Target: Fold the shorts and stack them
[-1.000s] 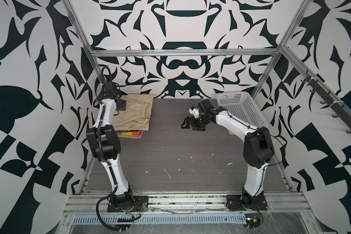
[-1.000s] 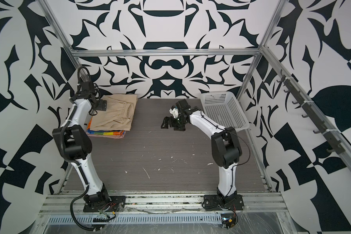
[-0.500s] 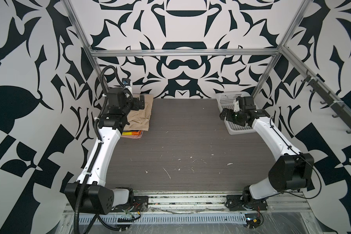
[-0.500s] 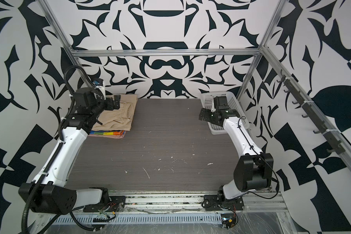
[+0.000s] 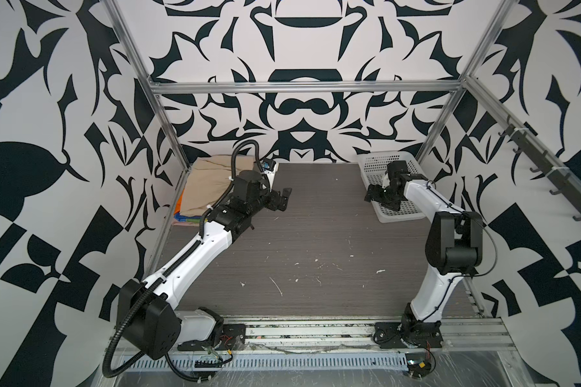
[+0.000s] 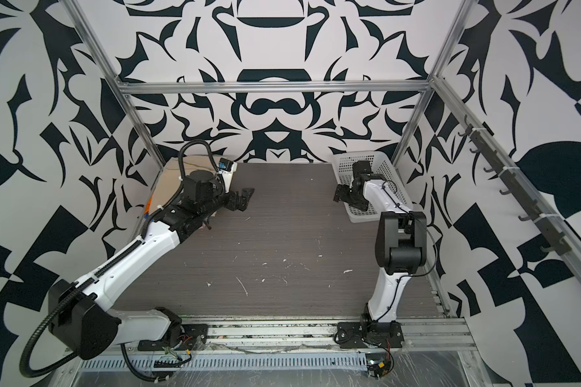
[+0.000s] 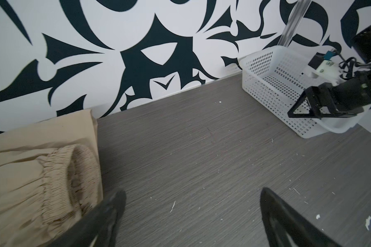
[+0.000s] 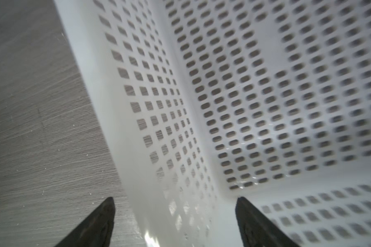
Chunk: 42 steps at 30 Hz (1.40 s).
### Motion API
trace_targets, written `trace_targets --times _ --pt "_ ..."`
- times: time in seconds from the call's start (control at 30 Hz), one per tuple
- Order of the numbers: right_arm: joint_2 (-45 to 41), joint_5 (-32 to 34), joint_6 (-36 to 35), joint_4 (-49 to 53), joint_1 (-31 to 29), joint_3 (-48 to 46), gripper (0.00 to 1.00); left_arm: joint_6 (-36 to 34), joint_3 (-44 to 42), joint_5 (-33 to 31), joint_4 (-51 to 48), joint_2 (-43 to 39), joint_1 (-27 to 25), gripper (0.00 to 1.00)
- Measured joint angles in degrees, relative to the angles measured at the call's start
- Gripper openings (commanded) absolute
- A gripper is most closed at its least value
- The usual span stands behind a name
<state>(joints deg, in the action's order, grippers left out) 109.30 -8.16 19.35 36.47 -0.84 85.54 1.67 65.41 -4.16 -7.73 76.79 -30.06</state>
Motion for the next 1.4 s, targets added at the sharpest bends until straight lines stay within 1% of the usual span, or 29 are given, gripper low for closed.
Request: trace_targets --times 0.07,0.17,0.27,0.3,0.33,0.37,0.43,0.57,0.63,0.73,0.83,0.93,1.0,1.07,1.17,1.23,1.33,1.4 --pt "0.8 -0.7 0.3 0.0 -0.5 0.0 0.63 0.0 0.0 -0.1 0.0 1.1 -0.4 0.99" --pt "1.1 -0.8 1.0 -0.2 -1.8 0.0 0.39 0.0 -0.2 -0.6 -0.1 1.5 -0.5 0.99" --pt "1.0 0.5 0.8 -1.0 -4.8 0.3 0.15 0.1 -0.4 -1.0 0.3 1.4 -0.5 0.99" --pt "0.9 2.2 0.2 -1.6 -6.3 0.6 0.1 0.2 -0.5 -1.0 0.5 1.4 -0.5 0.99" --pt "0.6 5.4 0.6 -1.7 -8.2 1.1 0.06 0.3 -0.6 -1.0 0.3 1.4 -0.5 0.99" --pt "0.0 7.3 1.1 -1.6 -9.6 1.2 0.03 0.3 -0.7 -1.0 0.2 1.4 -0.5 0.99" --pt "-1.0 8.1 2.8 -1.9 -13.3 1.5 0.0 0.4 -1.1 -1.0 0.0 1.3 -0.5 0.99" --pt "-0.8 7.6 7.0 -2.7 -21.4 3.0 0.0 0.5 -3.3 -1.6 -0.3 0.2 -0.5 0.99" --pt "0.8 7.3 9.3 -2.2 -25.9 5.9 0.0 0.5 -4.7 -2.1 -0.8 -0.8 -0.5 0.99" --pt "3.9 6.7 12.3 -2.3 -30.4 10.4 0.0 0.4 -5.5 -2.9 -1.1 -1.8 -0.5 0.99" --pt "7.8 6.2 14.9 -2.4 -33.4 15.2 0.03 0.1 -5.9 -3.8 -1.2 -2.2 -0.5 0.99" --pt "11.2 6.2 16.7 -2.1 -34.2 19.2 0.04 -0.1 -6.1 -4.3 -1.3 -2.4 -0.5 0.99" --pt "13.0 6.1 18.0 -1.9 -34.2 21.2 0.07 -0.2 -6.5 -4.7 -1.4 -3.2 -0.5 0.99" --pt "14.2 6.1 18.9 -1.4 -34.1 22.8 0.14 -0.5 -6.7 -5.1 -1.5 -3.9 -0.5 0.99" --pt "14.9 5.7 19.8 -1.5 -34.1 23.6 0.31 -1.0 -6.8 -5.7 -1.4 -4.2 -0.5 0.99" --pt "15.4 2.5 21.4 -3.1 -33.7 23.6 0.42 -1.3 -7.2 -6.4 -1.3 -4.3 -0.5 0.99" --pt "16.7 -1.6 23.4 -4.6 -33.4 23.6 0.56 -1.6 -8.5 -6.9 -1.1 -4.8 0.3 0.99" --pt "17.1 -3.0 23.5 -4.5 -33.5 23.6 0.64 -1.6 -8.8 -7.0 -1.2 -4.9 1.7 0.99"
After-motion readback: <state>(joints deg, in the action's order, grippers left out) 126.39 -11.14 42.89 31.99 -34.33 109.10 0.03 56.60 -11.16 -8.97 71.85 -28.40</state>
